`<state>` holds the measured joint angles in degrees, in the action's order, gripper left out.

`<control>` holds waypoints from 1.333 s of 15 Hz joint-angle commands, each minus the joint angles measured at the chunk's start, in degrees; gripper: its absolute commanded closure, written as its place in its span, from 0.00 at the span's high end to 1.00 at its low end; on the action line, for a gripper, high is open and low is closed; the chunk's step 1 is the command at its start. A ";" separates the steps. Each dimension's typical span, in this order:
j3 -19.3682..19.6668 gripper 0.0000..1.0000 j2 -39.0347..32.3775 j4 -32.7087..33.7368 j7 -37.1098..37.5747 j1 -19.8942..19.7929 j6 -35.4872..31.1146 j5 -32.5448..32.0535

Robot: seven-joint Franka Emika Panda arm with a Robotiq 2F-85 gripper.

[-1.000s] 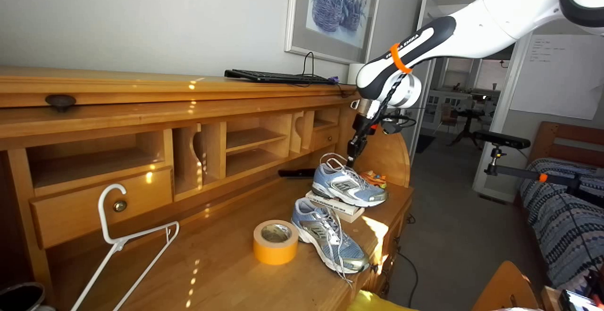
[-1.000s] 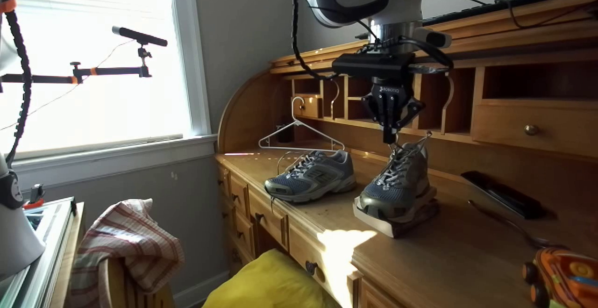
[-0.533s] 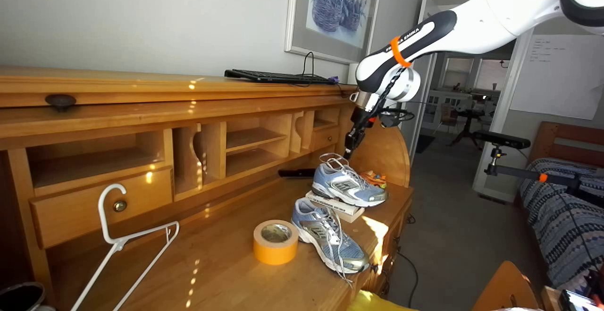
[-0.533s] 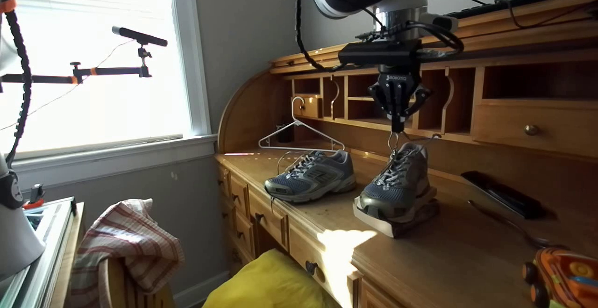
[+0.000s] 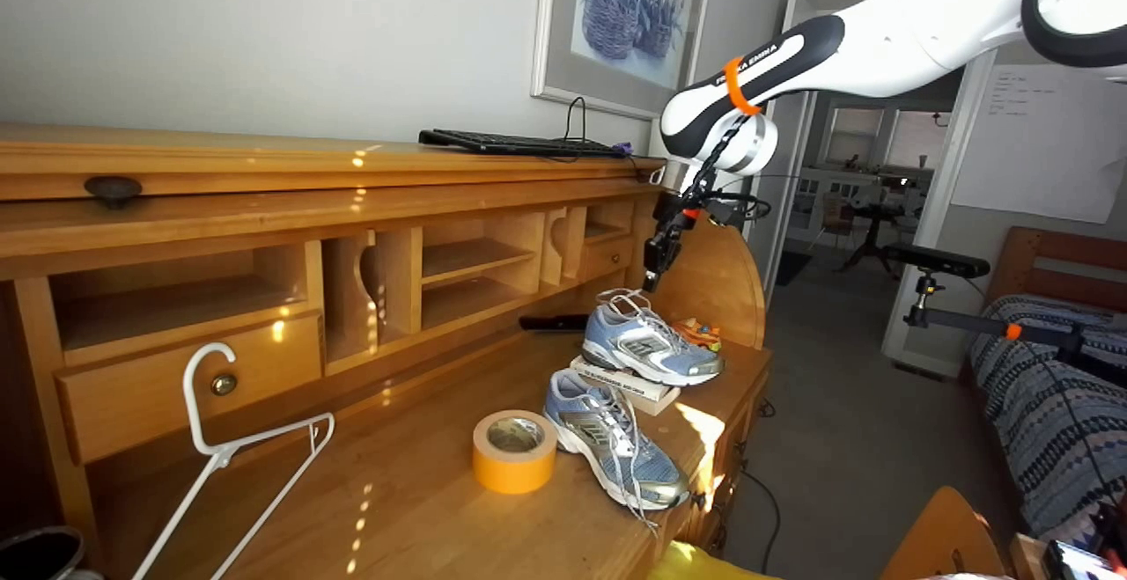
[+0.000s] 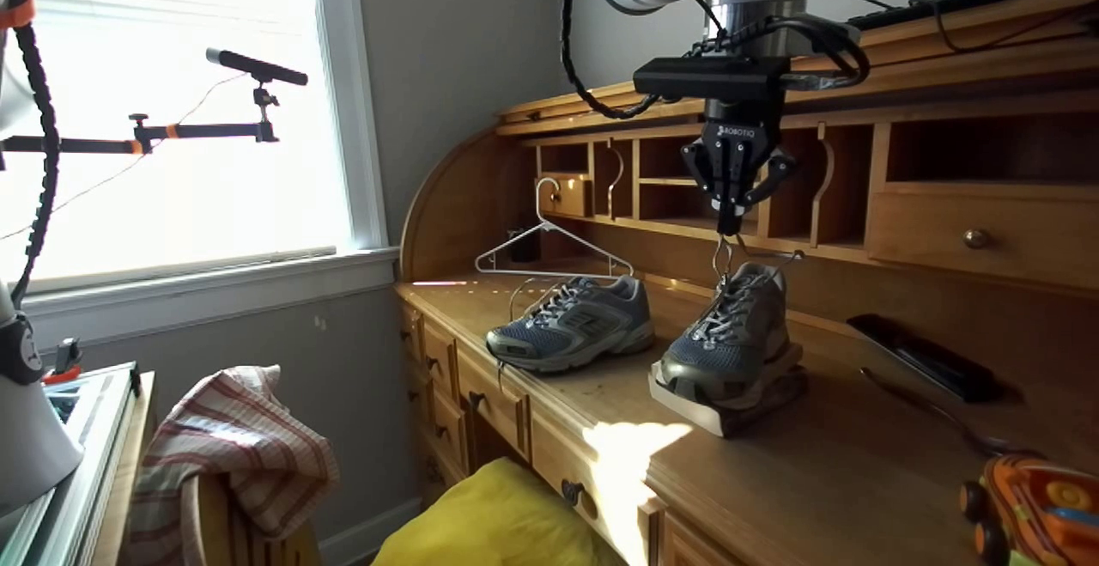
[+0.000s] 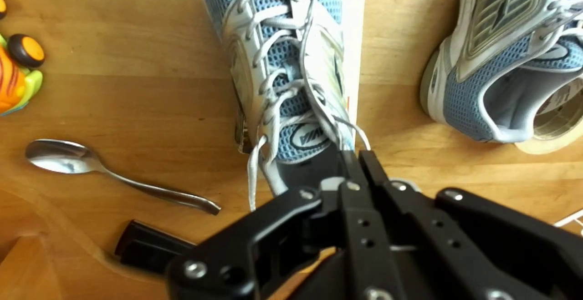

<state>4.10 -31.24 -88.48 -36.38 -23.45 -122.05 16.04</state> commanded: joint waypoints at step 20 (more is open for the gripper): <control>3.86 0.01 -9.59 18.95 14.77 1.27 15.25 -14.09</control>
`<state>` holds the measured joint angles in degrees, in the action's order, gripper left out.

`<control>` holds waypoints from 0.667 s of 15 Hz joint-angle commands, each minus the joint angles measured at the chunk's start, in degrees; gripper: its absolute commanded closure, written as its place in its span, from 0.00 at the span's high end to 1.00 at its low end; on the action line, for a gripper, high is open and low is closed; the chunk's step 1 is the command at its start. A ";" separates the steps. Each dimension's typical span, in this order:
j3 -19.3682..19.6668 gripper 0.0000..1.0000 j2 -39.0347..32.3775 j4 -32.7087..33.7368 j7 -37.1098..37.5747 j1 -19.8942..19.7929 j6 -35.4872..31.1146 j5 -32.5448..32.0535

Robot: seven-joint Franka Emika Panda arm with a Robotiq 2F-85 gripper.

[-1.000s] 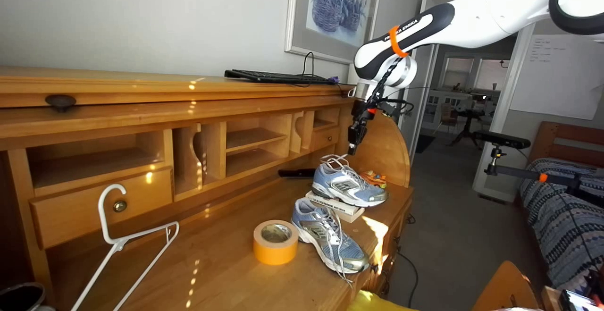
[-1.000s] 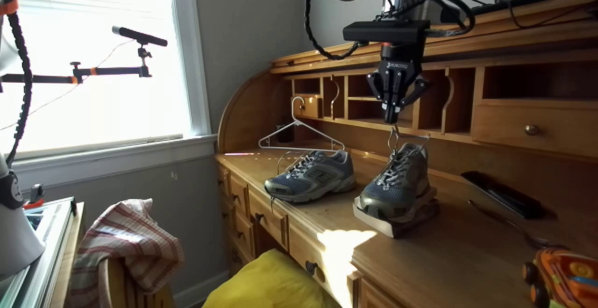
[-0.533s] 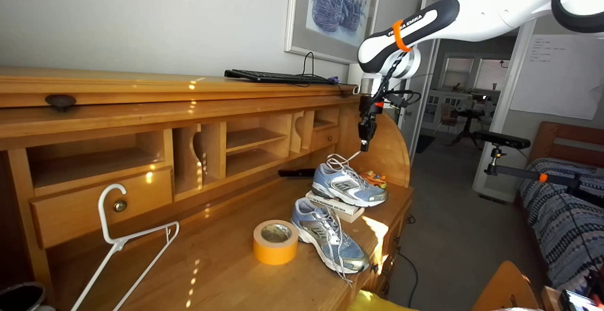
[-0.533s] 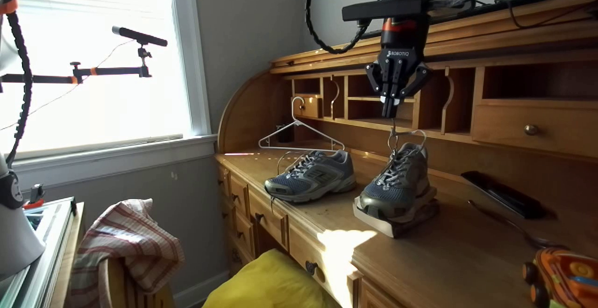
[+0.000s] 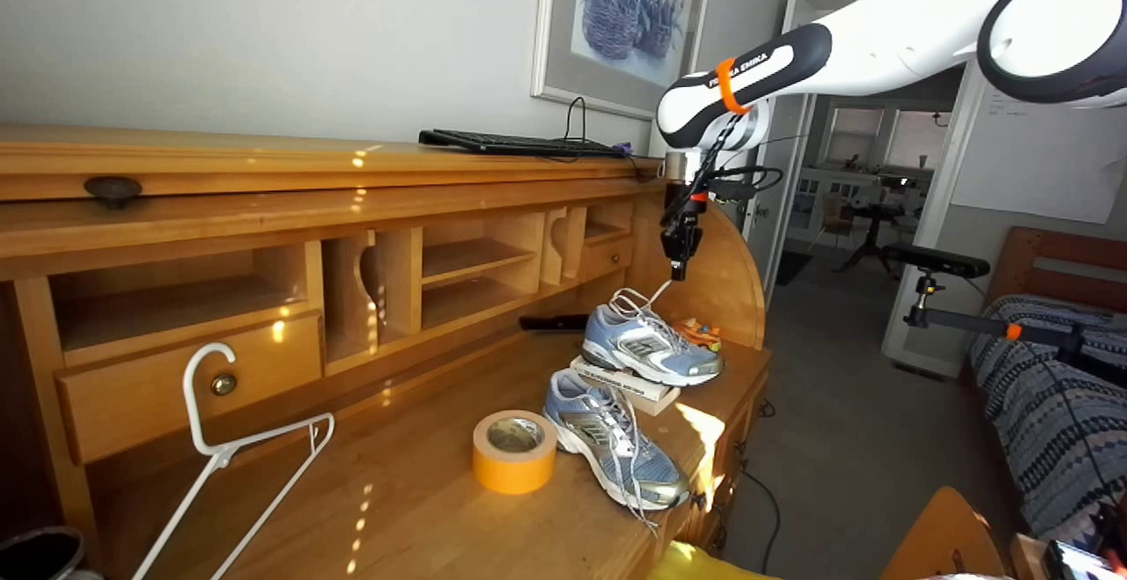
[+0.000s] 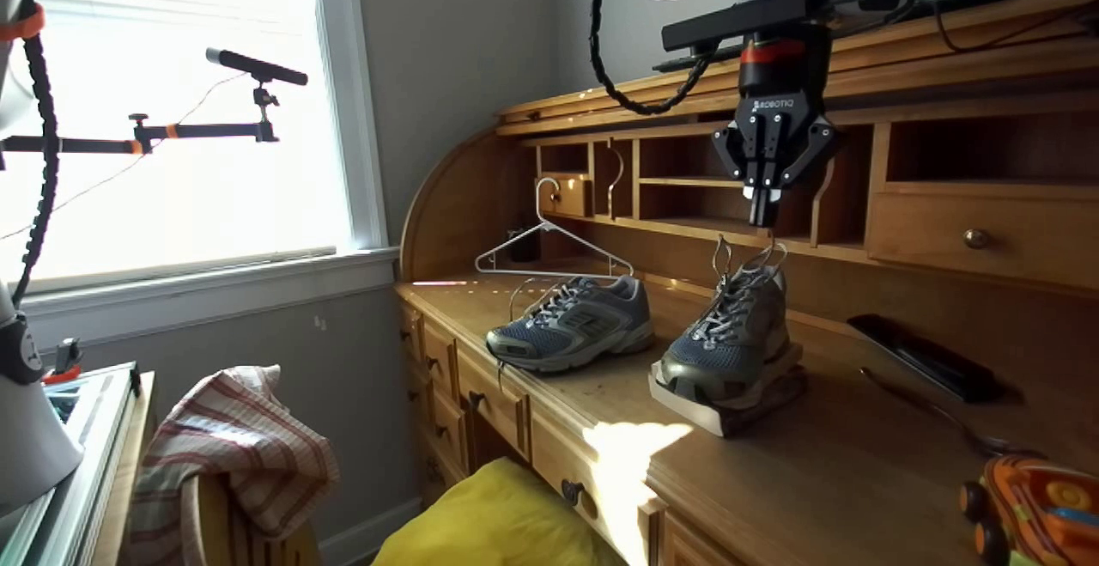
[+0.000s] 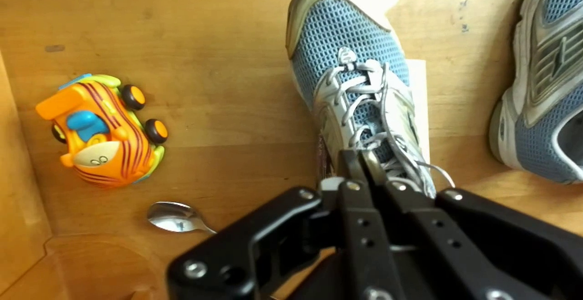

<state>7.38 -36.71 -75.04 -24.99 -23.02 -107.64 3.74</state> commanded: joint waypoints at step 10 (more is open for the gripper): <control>-0.43 0.01 -9.39 12.18 5.58 3.09 1.73 -3.10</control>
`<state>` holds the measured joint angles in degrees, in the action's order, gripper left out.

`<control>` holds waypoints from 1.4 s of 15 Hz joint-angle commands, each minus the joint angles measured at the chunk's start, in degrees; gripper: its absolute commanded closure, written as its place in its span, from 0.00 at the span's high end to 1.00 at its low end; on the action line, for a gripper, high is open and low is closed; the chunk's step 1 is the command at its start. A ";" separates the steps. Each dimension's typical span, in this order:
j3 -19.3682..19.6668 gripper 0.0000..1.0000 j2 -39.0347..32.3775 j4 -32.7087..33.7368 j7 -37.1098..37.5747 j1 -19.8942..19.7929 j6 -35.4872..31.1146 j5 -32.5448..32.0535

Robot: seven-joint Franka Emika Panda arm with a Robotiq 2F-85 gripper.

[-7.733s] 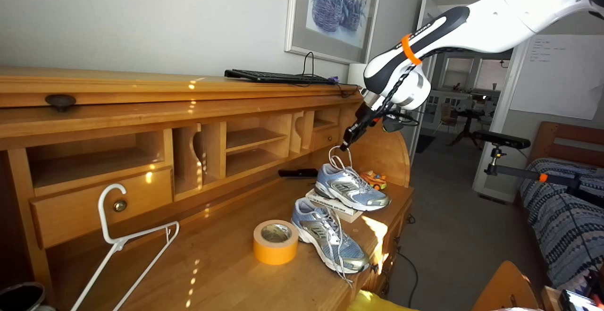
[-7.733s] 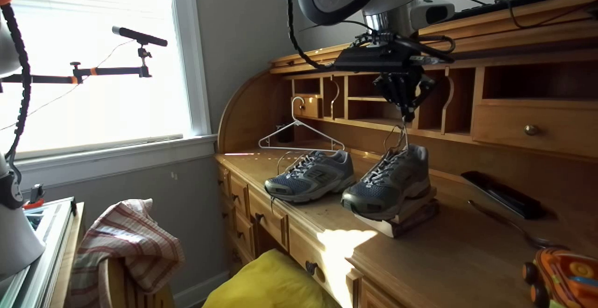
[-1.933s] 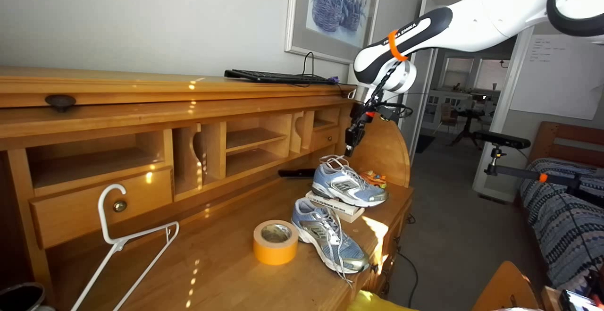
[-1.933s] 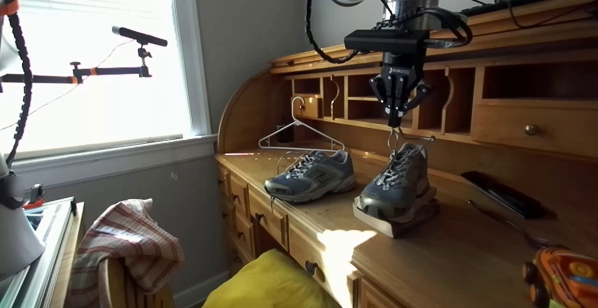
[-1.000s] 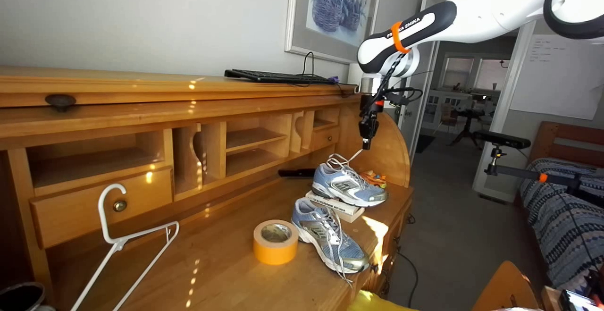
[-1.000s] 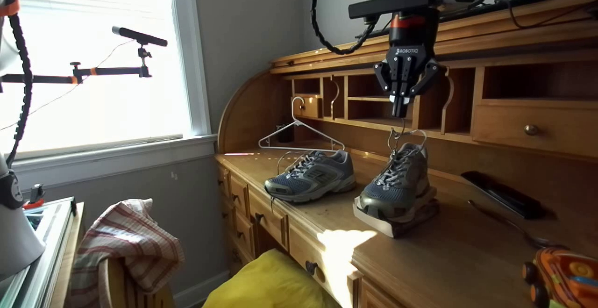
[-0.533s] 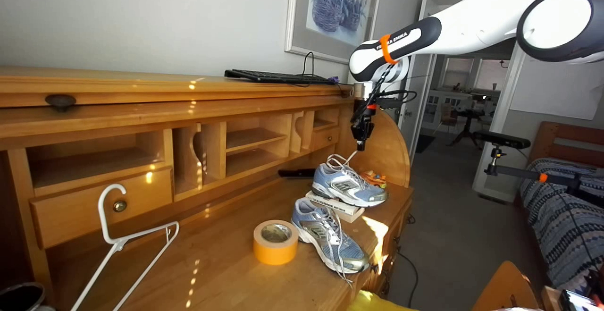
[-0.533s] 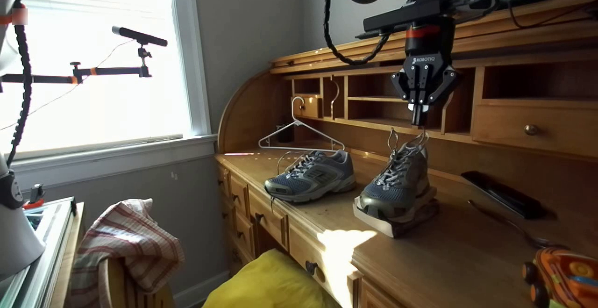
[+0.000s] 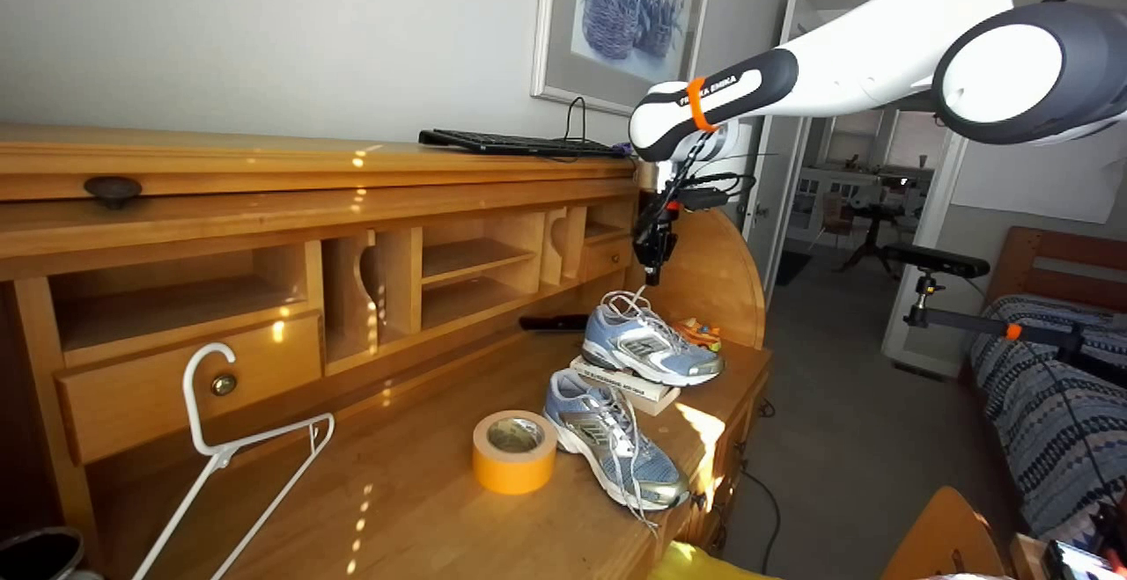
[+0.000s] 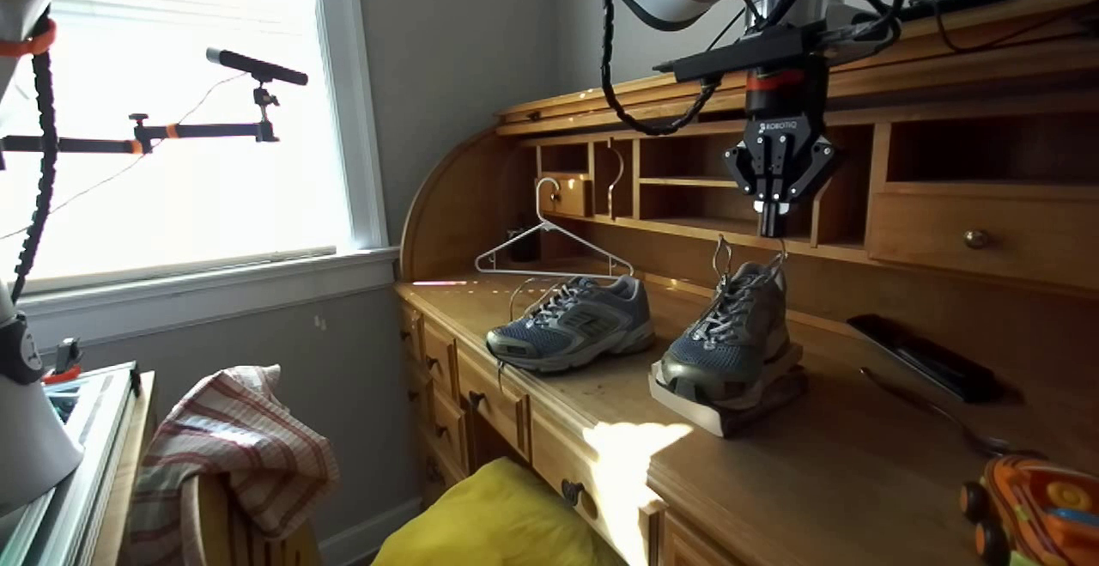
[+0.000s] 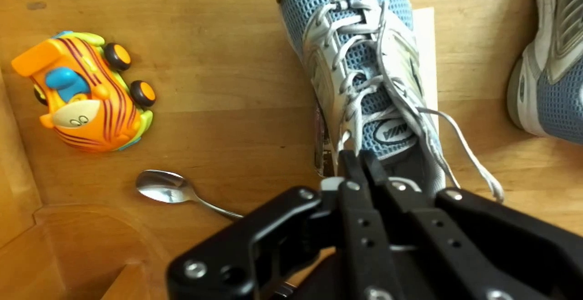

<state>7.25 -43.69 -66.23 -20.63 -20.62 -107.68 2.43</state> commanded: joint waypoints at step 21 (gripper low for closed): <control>-1.19 0.61 -0.97 -2.88 0.26 3.93 -6.79 -4.19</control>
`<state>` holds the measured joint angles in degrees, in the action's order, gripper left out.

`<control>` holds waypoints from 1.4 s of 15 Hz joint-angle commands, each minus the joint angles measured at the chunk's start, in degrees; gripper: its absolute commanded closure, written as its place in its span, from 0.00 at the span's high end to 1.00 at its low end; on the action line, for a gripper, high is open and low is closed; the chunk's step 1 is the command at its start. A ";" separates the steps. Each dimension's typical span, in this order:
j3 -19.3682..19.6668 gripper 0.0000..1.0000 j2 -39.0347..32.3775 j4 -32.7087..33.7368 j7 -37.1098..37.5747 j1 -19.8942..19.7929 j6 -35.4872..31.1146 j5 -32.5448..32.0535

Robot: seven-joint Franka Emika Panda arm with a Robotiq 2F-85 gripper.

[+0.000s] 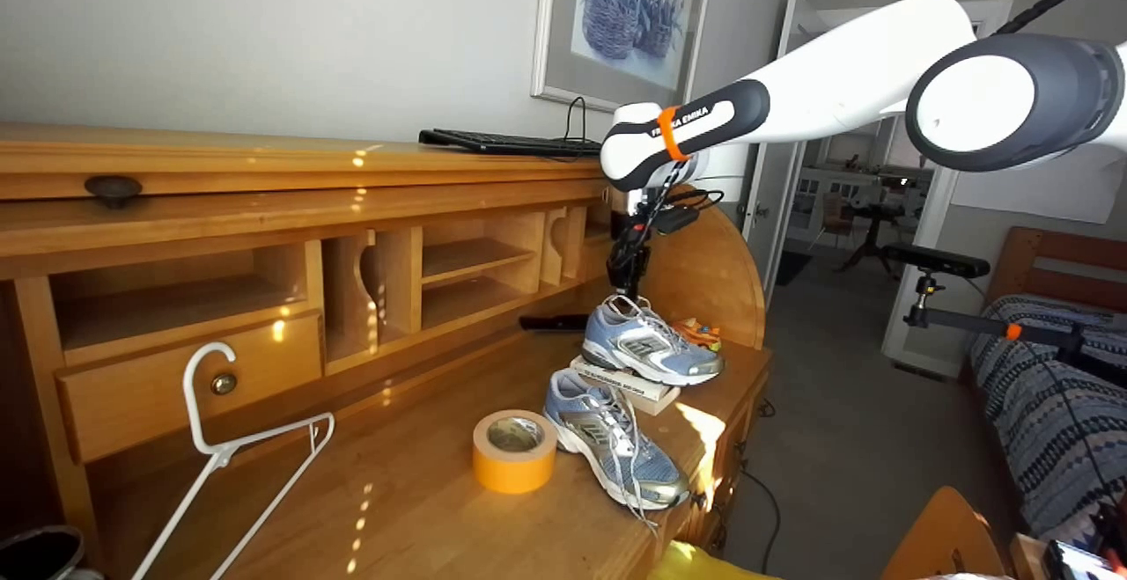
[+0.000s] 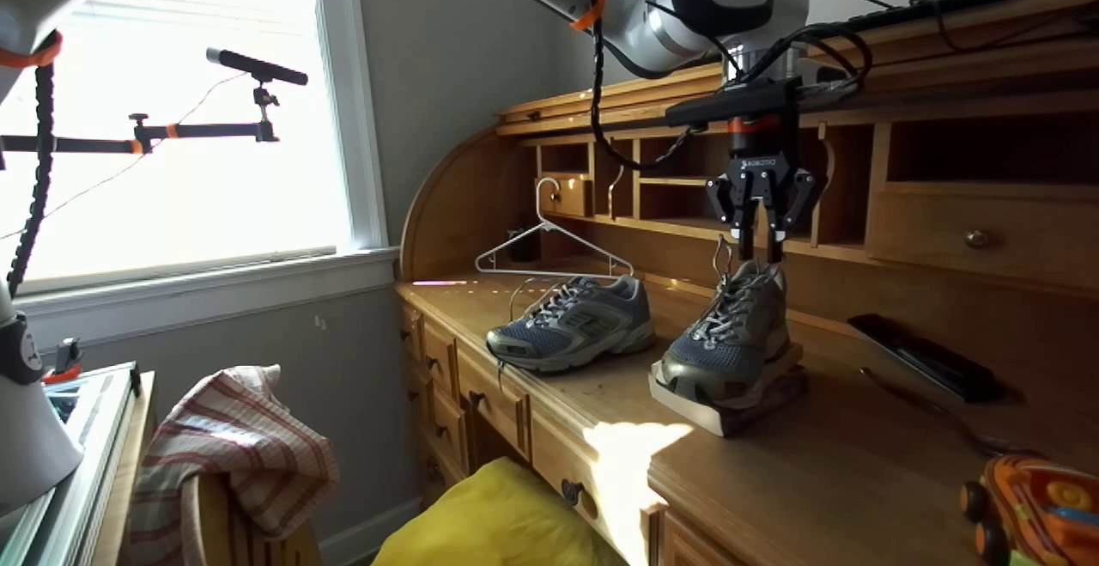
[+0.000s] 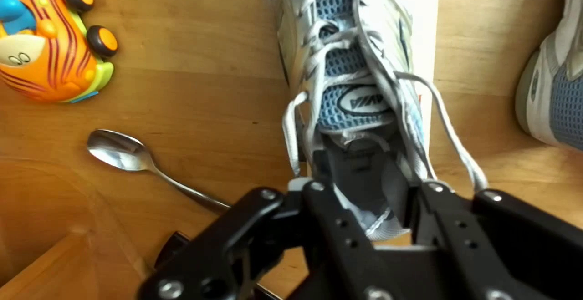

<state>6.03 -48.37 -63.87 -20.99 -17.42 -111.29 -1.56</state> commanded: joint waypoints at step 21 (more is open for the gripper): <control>-0.10 1.00 21.77 -40.68 -4.21 0.18 -25.19 -1.35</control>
<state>5.90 -28.92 -97.99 -23.49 -17.02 -128.75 -1.78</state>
